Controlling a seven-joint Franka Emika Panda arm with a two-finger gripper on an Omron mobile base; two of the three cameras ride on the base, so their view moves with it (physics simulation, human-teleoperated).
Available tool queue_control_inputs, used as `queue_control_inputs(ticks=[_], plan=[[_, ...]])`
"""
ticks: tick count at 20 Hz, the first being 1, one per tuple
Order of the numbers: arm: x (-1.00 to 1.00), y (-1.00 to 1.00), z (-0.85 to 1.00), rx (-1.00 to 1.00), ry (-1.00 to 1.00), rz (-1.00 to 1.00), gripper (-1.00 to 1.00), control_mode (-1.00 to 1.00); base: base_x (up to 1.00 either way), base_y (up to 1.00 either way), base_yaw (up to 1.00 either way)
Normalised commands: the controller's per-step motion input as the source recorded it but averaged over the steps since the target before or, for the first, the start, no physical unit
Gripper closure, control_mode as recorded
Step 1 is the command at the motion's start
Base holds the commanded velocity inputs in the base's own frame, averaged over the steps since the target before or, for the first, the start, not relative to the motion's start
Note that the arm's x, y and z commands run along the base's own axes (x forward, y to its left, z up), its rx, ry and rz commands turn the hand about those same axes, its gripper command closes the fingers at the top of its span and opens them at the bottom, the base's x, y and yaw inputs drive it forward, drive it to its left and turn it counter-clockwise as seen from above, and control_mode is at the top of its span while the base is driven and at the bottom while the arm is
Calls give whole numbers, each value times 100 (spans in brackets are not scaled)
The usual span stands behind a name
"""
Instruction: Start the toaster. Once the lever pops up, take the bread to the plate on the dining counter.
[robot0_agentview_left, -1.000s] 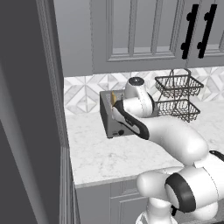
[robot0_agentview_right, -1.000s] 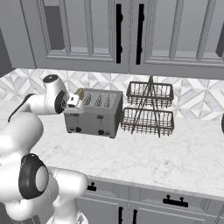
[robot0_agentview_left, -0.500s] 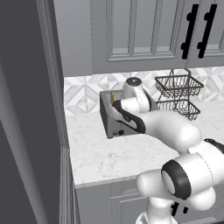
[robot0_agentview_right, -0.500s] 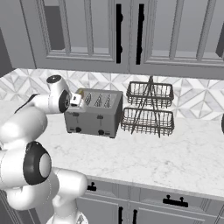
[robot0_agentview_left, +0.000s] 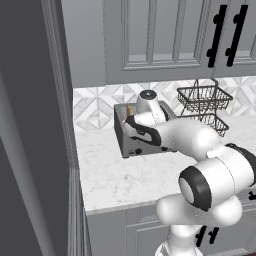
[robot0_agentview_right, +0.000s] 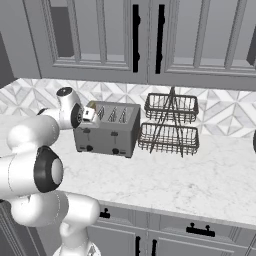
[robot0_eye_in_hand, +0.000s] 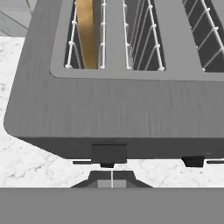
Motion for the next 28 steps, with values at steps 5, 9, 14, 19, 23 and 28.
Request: queue_control_inputs(ticks=[5, 9, 14, 19, 23, 28], plan=[[31, 4, -27, 0, 0, -1, 100, -100, 0, 0, 0], [33, 0, -30, 0, 0, -1, 100, -100, 0, 0, 0], [24, 0, -40, -2, 0, -1, 100, -100, 0, 0, 0], [1, 0, -72, -6, -1, -5, 100, -100, 0, 0, 0], [1, 0, -91, -10, -3, -7, 100, -100, 0, 0, 0], [1, -2, -99, -4, 0, -9, 100, -100, 0, 0, 0]])
